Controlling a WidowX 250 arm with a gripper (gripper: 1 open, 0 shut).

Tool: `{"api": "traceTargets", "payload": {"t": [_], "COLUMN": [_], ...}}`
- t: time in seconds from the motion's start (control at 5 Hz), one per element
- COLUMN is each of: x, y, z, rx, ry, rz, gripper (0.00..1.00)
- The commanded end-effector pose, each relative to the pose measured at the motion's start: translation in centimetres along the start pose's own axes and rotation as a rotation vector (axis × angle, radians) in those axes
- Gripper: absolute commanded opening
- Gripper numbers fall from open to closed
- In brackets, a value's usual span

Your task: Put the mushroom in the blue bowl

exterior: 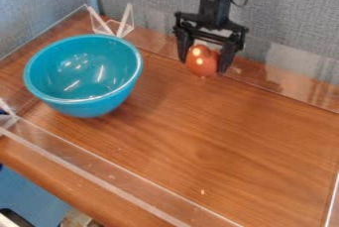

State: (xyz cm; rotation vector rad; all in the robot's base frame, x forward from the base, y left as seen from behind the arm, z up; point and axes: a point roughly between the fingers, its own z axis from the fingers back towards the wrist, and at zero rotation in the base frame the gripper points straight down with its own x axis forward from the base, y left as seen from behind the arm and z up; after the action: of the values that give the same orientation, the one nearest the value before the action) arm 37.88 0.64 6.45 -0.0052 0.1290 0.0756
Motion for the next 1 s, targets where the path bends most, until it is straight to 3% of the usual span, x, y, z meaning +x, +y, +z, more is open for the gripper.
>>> {"api": "traceTargets", "payload": {"t": [0.0, 0.4, 0.6, 0.8], "x": [2.0, 3.3, 3.6, 3.6], "y": [-0.7, -1.3, -1.4, -1.0], "z": [2.1, 0.7, 0.0, 0.2], "rx": [-0.006, -0.006, -0.002, -0.001], "ry": [-0.078, -0.064, -0.056, -0.061], "rz": [-0.003, 0.001, 0.002, 0.001], "gripper": [1.00, 1.00, 0.00, 0.00]}}
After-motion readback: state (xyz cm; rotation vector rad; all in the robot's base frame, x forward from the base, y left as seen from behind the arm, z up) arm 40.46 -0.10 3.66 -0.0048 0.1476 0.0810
